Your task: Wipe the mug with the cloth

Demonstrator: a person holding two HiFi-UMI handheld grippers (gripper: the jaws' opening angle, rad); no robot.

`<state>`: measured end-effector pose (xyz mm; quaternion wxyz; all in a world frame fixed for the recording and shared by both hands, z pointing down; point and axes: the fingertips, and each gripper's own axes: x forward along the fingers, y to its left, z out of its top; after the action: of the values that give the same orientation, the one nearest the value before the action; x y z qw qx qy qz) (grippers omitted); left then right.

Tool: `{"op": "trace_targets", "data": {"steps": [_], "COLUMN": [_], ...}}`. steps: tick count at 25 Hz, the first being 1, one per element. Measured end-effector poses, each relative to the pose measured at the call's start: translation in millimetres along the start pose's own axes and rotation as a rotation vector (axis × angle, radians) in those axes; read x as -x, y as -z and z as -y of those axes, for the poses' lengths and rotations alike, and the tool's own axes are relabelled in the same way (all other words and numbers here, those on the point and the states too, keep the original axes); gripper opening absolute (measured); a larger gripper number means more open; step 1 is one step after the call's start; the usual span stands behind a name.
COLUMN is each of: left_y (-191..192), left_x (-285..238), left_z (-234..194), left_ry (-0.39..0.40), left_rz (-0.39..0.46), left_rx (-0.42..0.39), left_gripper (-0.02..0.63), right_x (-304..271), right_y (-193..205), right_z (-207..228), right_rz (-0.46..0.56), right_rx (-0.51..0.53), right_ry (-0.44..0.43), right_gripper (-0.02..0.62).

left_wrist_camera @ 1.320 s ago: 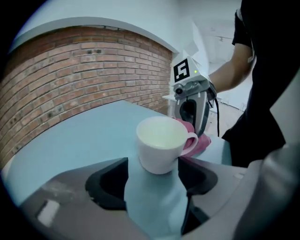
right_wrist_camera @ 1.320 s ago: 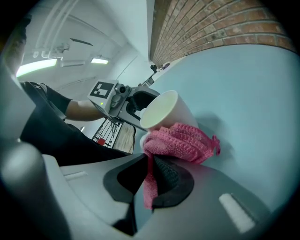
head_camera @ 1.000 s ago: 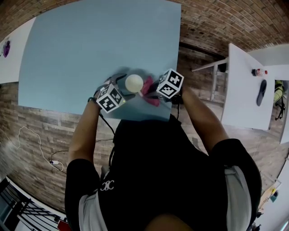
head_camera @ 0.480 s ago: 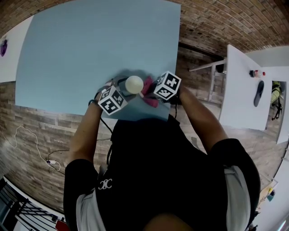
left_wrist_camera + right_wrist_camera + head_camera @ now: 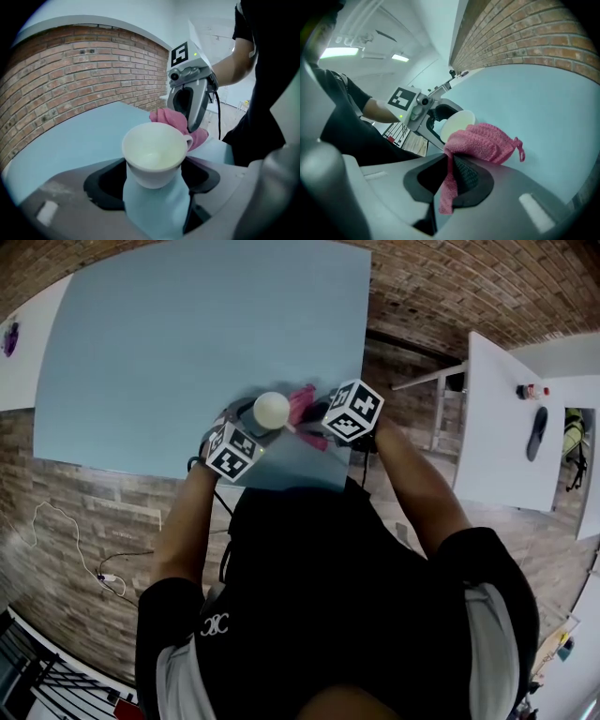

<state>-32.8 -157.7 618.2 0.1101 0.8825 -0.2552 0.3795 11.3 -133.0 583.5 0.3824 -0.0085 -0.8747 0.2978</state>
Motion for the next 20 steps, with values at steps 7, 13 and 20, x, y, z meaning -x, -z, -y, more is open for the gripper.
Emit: {"op": "trace_targets", "data": {"steps": [7,13,20], "left_y": [1,3,4], "left_x": [0,0,5], "left_z": [-2,-3,-2], "left_ry": [-0.075,-0.143,-0.306], "left_rz": [-0.008,-0.013,0.021], "left_rx": [0.070,0.167,0.369], "left_gripper": [0.385,0.385,0.383], "right_x": [7,7,10], "right_y": [-2,2,1], "right_z": [-7,-9,1], "right_rz": [0.002,0.025,0.090], "right_rx": [0.002,-0.027,-0.092], "right_ry": [0.022,0.037,0.116], "right_gripper": [0.038,0.038,0.038]}}
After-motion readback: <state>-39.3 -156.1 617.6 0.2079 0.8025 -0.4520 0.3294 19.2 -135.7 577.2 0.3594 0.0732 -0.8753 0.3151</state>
